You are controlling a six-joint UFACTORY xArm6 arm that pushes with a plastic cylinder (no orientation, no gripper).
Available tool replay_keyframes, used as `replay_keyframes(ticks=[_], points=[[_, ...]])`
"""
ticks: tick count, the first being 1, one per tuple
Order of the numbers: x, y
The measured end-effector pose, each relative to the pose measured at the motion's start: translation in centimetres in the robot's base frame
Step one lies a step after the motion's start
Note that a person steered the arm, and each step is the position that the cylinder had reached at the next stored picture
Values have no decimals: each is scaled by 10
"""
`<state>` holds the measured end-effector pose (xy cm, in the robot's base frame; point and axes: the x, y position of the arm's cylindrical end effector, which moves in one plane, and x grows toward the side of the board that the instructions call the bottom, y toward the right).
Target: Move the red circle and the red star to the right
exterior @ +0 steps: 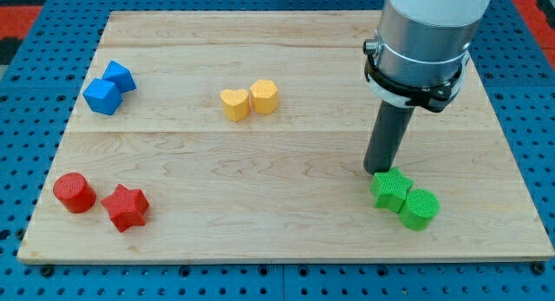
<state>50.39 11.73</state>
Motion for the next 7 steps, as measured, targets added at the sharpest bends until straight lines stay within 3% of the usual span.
replay_keyframes(ticks=[2, 6, 7], points=[[-28, -27], [-34, -33], [-32, -107]])
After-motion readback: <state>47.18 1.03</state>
